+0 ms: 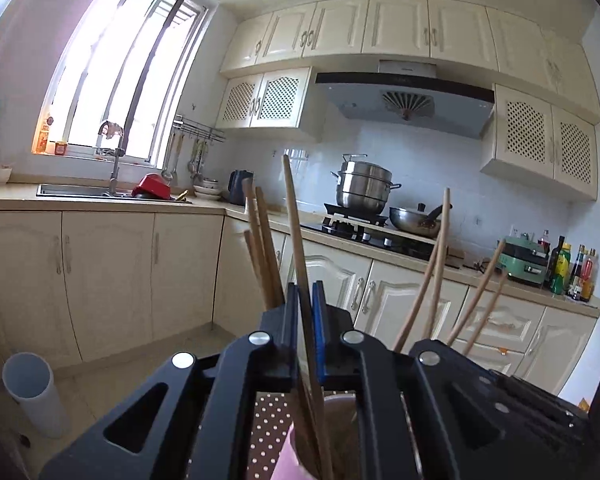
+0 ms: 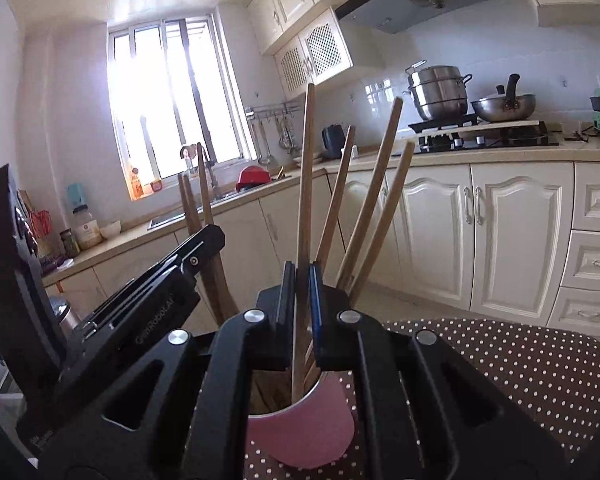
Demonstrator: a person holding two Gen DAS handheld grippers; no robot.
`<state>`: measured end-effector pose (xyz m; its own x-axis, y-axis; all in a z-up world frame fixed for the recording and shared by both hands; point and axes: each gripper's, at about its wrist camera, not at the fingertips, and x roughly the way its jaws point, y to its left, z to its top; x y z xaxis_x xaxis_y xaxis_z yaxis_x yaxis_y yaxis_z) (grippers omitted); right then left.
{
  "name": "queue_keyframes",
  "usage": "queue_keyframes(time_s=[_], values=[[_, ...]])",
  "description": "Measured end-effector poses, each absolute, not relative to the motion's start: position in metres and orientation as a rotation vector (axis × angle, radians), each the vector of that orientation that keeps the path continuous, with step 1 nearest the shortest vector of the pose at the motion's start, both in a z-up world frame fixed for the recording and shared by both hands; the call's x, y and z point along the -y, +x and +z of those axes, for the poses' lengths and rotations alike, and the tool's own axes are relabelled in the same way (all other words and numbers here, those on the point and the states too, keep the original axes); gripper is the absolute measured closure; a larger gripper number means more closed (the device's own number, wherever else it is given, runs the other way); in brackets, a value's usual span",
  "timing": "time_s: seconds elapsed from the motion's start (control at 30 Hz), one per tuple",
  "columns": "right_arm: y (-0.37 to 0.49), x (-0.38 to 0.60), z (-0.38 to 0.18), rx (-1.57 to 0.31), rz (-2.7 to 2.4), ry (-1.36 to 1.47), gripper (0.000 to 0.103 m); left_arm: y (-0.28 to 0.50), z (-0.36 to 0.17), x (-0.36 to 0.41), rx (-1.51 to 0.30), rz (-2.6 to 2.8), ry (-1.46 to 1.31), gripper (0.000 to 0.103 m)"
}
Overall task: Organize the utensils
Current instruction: 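Lower both chopsticks into the pink cup and open both grippers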
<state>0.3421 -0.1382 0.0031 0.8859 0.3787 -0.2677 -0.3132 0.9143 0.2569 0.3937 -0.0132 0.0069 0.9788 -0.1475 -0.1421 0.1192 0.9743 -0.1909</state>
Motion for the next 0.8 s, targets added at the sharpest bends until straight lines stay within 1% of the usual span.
queue_keyframes(time_s=[0.23, 0.47, 0.7, 0.73, 0.8], values=[[0.334, 0.135, 0.001, -0.371, 0.383, 0.183, 0.094, 0.378, -0.003, 0.01, -0.179, -0.149, -0.157, 0.095], [0.327, 0.135, -0.018, -0.449, 0.374, 0.212, 0.094, 0.368, -0.009, 0.009, -0.191, -0.142, -0.141, 0.095], [0.318, 0.137, -0.014, -0.463, 0.353, 0.204, 0.095, 0.361, -0.007, 0.007, -0.233, -0.094, -0.109, 0.093], [0.318, 0.137, -0.014, -0.467, 0.35, 0.201, 0.095, 0.359, -0.007, 0.006, -0.238, -0.09, -0.101, 0.091], [0.314, 0.139, -0.013, -0.468, 0.338, 0.204, 0.094, 0.356, -0.007, 0.006, -0.25, -0.08, -0.09, 0.082]])
